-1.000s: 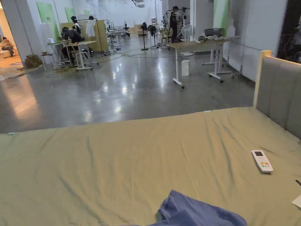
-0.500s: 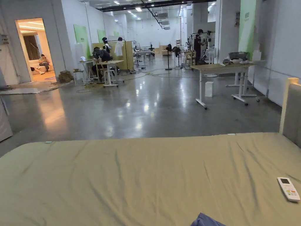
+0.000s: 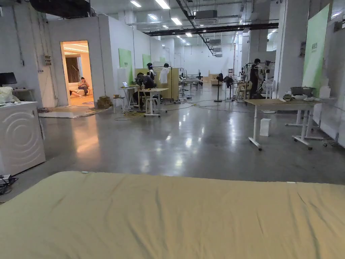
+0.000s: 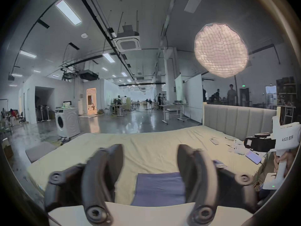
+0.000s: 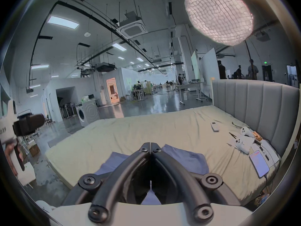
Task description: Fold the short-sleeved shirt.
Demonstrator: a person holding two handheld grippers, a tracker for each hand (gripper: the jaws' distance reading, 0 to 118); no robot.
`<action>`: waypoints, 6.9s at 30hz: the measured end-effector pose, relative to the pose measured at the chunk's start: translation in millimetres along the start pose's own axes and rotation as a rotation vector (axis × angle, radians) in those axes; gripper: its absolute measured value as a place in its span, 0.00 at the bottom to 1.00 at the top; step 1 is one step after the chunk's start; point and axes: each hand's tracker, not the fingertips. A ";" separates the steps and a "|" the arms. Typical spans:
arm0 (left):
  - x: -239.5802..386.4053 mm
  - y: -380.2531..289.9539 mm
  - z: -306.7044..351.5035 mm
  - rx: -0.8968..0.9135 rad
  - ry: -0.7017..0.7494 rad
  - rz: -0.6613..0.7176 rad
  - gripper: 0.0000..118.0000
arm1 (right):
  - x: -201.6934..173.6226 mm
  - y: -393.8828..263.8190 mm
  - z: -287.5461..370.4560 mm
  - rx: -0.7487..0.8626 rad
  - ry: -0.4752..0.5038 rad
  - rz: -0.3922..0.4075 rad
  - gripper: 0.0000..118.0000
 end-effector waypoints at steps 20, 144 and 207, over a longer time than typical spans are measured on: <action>-4.6 -18.8 6.9 -0.082 -0.005 0.055 0.00 | -8.9 -8.8 19.0 -0.010 -0.059 0.128 0.00; -123.0 229.9 -108.5 -0.026 -0.041 0.051 0.04 | 123.4 287.0 -78.1 0.119 -0.158 0.082 0.02; -128.6 251.8 -376.3 -0.074 0.128 -0.026 0.04 | 106.7 384.8 -287.8 0.173 -0.510 0.327 0.02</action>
